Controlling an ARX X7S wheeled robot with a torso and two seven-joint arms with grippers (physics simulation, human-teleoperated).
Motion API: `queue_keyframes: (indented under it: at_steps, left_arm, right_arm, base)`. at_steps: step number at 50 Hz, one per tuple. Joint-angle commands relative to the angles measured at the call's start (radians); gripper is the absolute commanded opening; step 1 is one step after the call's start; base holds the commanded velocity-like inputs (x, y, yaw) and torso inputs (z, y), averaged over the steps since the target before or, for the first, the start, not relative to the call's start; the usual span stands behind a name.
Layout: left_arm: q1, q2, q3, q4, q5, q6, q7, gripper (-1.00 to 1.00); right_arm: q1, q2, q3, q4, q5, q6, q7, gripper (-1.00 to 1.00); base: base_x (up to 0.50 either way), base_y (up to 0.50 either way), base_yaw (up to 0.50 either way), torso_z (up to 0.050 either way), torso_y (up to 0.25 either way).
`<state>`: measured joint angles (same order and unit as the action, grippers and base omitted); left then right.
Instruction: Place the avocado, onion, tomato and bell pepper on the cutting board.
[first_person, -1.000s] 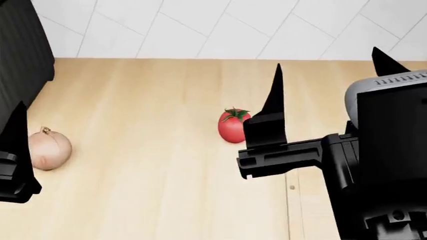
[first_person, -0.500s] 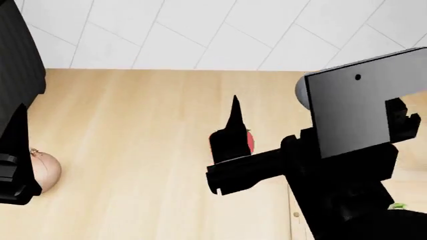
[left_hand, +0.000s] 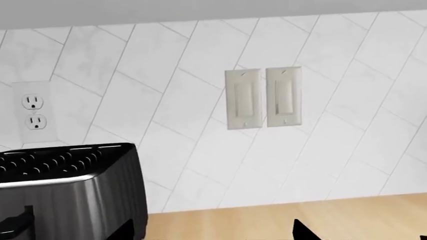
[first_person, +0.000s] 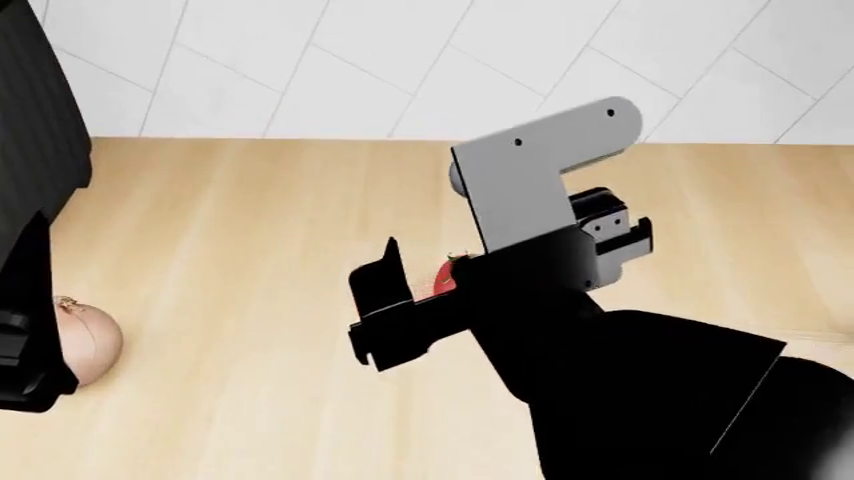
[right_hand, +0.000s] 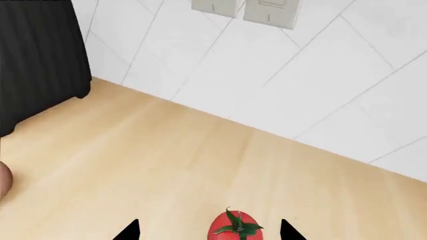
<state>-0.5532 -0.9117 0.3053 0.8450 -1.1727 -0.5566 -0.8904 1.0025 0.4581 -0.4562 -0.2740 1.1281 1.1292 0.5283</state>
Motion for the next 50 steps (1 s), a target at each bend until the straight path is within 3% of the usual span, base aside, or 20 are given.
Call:
queue_keyframes:
  at_steps: [1, 32, 50]
  left_arm:
    - [0.037, 0.005, -0.039, -0.001, 0.017, 0.035, 0.032, 1.00]
    - [0.057, -0.018, -0.056, 0.036, -0.018, 0.047, 0.010, 1.00]
    - [0.064, -0.033, -0.061, 0.040, -0.031, 0.049, 0.008, 1.00]
  right_arm:
    - [0.001, -0.061, -0.109, 0.168, -0.209, -0.118, -0.142, 1.00]
    - [-0.030, -0.117, -0.210, 0.426, -0.373, -0.285, -0.212, 1.00]
    - [0.035, -0.241, -0.277, 0.794, -0.489, -0.467, -0.336, 1.00]
  base:
    - [0.00, 0.00, 0.00, 0.000, 0.000]
    - [0.00, 0.00, 0.00, 0.000, 0.000]
    - [0.00, 0.00, 0.00, 0.000, 0.000]
